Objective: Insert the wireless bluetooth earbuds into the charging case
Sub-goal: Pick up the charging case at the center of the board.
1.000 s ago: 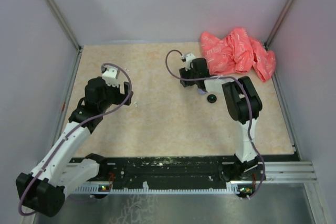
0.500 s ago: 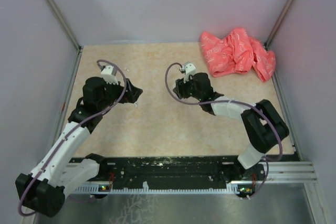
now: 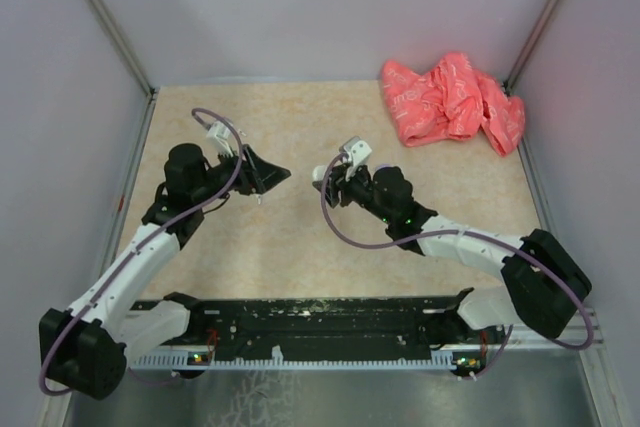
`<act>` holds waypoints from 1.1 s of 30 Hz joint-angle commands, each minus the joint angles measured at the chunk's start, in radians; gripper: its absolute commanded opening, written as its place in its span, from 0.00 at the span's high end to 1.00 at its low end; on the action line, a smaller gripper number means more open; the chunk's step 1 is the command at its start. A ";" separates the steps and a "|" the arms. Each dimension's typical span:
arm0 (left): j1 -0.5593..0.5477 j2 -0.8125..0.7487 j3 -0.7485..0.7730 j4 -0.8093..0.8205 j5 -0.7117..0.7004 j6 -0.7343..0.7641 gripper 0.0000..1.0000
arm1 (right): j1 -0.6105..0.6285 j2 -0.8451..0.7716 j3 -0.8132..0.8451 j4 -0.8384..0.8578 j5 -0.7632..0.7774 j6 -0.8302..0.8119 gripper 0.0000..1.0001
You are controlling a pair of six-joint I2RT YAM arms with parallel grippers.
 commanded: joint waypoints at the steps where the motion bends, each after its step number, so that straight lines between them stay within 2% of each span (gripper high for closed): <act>1: -0.009 0.028 -0.013 0.134 0.112 -0.093 0.21 | 0.059 -0.069 -0.015 0.139 0.048 -0.044 0.70; 6: -0.028 0.055 -0.043 0.248 0.153 -0.168 0.28 | 0.107 -0.075 -0.018 0.159 0.082 -0.095 0.70; 24: -0.103 0.179 -0.048 0.413 0.178 -0.272 0.49 | 0.153 -0.089 -0.033 0.222 0.086 -0.158 0.71; 33: -0.105 0.217 -0.048 0.392 0.168 -0.256 0.47 | 0.156 -0.090 -0.039 0.241 0.069 -0.166 0.71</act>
